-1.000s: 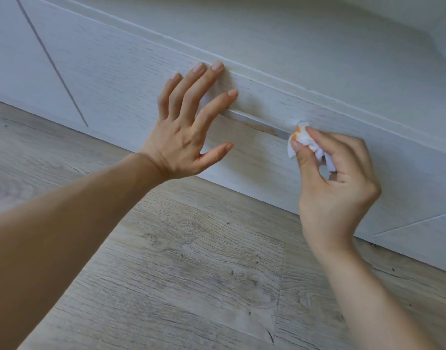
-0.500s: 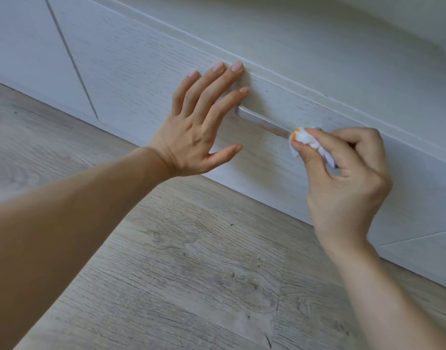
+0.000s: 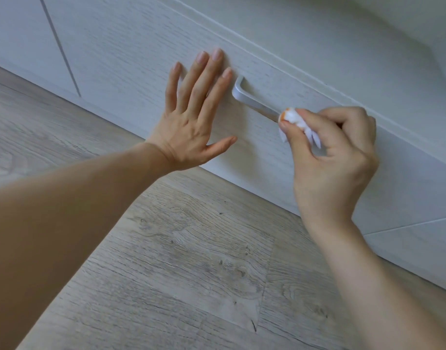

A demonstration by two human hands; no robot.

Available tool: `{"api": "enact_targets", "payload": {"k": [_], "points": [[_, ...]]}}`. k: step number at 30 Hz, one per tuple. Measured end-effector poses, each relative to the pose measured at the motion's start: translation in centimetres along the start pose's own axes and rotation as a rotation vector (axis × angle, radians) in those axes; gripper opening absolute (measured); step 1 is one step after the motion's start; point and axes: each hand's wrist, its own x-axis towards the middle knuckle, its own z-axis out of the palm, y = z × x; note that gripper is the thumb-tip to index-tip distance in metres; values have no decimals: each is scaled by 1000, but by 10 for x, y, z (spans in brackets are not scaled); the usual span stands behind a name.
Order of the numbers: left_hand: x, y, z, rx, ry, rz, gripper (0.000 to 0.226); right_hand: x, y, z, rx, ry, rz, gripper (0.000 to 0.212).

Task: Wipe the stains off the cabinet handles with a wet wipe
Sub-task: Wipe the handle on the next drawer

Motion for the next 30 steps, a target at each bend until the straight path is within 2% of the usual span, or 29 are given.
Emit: {"api": "enact_targets", "payload": {"k": [3, 9, 14, 19, 30], "points": [[0, 6, 5, -24, 21, -28, 83, -2, 4, 0, -104, 26, -29, 13], [1, 7, 9, -12, 54, -40, 83, 4, -1, 4, -64, -27, -31, 10], [-1, 0, 11, -28, 27, -46, 82, -1, -2, -2, 16, -44, 120, 13], [0, -1, 10, -27, 41, -48, 81, 4, -9, 1, 42, -73, 184, 13], [-2, -3, 11, -39, 84, -30, 81, 1, -10, 5, -112, -51, 46, 6]]}}
